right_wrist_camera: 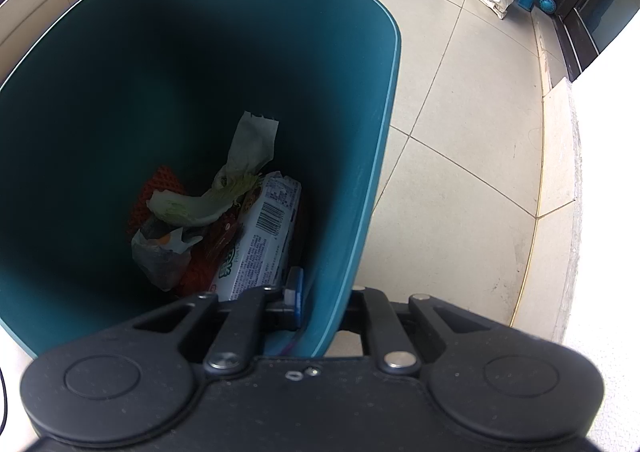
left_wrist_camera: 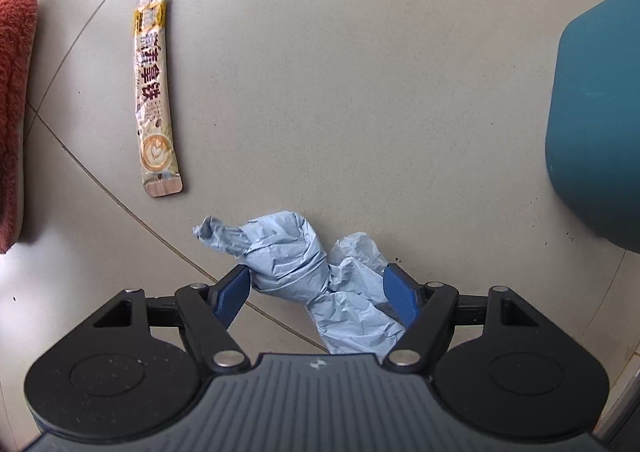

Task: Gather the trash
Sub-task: 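Lower the left gripper to the crumpled light-blue plastic bag and grasp it, then carry the light-blue bag into the wastebasket with the left gripper and release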

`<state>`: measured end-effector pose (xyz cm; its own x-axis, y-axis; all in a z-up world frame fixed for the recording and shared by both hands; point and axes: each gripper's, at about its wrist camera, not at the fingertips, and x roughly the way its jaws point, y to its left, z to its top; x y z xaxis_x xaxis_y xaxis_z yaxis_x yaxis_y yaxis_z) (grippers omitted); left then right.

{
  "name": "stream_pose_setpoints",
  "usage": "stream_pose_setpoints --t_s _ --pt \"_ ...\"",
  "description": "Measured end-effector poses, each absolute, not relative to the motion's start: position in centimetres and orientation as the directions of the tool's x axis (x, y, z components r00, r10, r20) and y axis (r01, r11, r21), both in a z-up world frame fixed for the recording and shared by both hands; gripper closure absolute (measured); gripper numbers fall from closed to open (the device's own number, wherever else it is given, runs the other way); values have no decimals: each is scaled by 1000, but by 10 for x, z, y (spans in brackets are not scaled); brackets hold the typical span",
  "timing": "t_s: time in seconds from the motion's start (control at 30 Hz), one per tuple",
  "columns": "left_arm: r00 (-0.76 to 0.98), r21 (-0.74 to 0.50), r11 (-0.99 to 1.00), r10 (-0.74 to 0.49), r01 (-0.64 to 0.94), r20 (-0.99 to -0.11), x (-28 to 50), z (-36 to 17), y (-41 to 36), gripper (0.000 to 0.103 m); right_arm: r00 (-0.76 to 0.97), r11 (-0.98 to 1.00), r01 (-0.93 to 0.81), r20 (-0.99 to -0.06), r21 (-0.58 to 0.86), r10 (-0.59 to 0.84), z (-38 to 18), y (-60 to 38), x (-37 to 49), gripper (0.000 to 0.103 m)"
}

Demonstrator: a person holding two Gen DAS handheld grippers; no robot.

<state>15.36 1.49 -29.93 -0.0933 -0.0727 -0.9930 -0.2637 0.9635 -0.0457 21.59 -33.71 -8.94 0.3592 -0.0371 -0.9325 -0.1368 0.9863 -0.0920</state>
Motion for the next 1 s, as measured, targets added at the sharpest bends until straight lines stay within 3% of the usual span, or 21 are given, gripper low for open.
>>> stream_pose_setpoints --t_s 0.2,0.27,0.37,0.63,1.0 --pt "-103 -21 978 -44 -207 -994 151 -317 7 33 360 986 -136 -932 -92 -37 -89 -337 216 93" --pt "-107 -10 981 -31 -194 -994 149 -320 5 51 360 986 -136 -932 -92 -37 -89 -337 216 93" --pt "-93 2 984 -15 -180 -996 147 -317 5 63 360 987 -135 -932 -92 -38 -89 -337 216 93" --pt "-37 -11 984 -18 -180 -999 153 -281 6 64 360 986 -135 -932 -93 -39 -89 -337 216 93" --pt "169 -34 997 -22 -72 -985 187 -168 -13 64 361 987 -133 -932 -91 -37 -89 -337 216 93"
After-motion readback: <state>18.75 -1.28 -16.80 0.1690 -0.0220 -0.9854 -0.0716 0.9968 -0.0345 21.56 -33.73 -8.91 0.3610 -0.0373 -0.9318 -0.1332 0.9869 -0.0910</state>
